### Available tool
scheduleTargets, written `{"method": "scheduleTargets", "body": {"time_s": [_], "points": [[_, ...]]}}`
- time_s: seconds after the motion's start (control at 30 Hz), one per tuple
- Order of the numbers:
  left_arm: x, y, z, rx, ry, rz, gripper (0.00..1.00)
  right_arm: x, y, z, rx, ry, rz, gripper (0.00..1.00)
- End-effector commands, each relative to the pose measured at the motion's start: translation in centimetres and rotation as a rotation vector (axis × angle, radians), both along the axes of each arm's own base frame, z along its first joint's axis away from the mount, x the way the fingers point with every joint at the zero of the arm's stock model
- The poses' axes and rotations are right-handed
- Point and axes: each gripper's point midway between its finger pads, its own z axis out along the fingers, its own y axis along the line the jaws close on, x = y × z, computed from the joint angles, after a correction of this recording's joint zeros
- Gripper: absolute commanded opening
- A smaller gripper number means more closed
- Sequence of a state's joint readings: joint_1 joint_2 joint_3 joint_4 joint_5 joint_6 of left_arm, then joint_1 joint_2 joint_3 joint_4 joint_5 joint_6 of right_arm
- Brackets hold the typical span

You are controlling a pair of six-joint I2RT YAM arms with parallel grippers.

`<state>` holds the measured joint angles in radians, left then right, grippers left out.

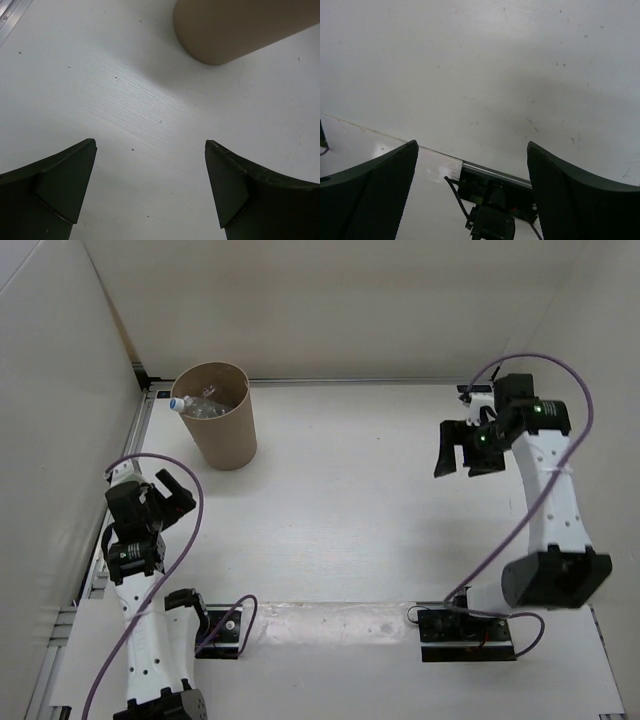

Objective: Put the plastic bottles in the bin

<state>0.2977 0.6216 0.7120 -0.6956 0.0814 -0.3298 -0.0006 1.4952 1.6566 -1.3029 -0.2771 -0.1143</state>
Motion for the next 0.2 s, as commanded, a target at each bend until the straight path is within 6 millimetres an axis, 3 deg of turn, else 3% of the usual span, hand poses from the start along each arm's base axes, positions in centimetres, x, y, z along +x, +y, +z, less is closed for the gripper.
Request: {"method": "scheduleTargets", "body": {"time_s": [0.0,0.03,0.1,0.17], "points": [[1.1,0.5,2.0,-0.018,-0.102,0.061,1.00,-1.9,-0.4,0.1,-0.041,-0.067,-0.002,0.90],[1.5,0.4,2.1,-0.047,-0.106,0.072,1.00,-3.2,-0.6,-1.2,-0.048,-0.040,-0.028,0.90],[1.8,-0.1,2.4,-0.048,-0.094,0.045,1.00,-3.0,-0.7,-0.4,-0.045,-0.133,-0.059,0.90],[2.2,-0.2,2.8,-0.038,-0.082,0.026,1.00,-3.8,-0.7,-2.0,-0.035,-0.103,-0.095,0.90]]}}
